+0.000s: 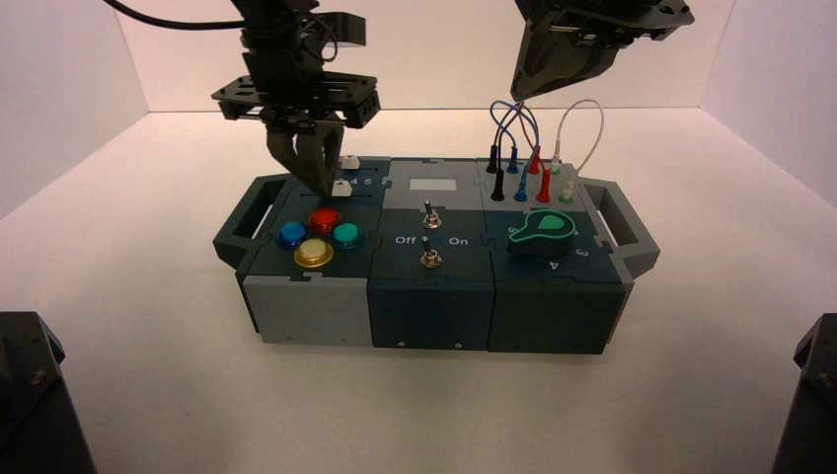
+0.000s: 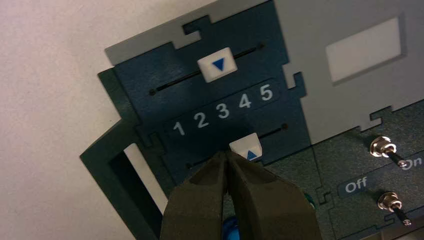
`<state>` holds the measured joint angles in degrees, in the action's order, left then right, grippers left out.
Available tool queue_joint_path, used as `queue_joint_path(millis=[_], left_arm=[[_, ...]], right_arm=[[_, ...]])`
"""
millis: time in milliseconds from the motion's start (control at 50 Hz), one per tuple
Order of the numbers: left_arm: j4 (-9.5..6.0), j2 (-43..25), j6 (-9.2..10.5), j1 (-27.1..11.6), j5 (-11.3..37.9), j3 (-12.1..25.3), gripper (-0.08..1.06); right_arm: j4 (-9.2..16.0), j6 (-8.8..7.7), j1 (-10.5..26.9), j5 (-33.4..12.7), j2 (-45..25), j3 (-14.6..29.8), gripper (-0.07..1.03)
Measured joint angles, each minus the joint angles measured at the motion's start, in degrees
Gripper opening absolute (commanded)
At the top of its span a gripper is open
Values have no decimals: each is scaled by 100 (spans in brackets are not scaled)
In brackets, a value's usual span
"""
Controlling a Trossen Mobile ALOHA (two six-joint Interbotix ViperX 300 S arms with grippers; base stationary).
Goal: Move the bottom slider to position 4.
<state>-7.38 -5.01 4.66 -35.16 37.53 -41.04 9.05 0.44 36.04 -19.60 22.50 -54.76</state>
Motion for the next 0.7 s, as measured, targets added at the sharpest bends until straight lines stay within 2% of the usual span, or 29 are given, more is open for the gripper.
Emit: queue_joint_path(millis=[700], left_arm=[[-9, -88, 0, -79, 53, 88, -3]], right_arm=[[0, 0, 0, 0, 0, 0, -3]])
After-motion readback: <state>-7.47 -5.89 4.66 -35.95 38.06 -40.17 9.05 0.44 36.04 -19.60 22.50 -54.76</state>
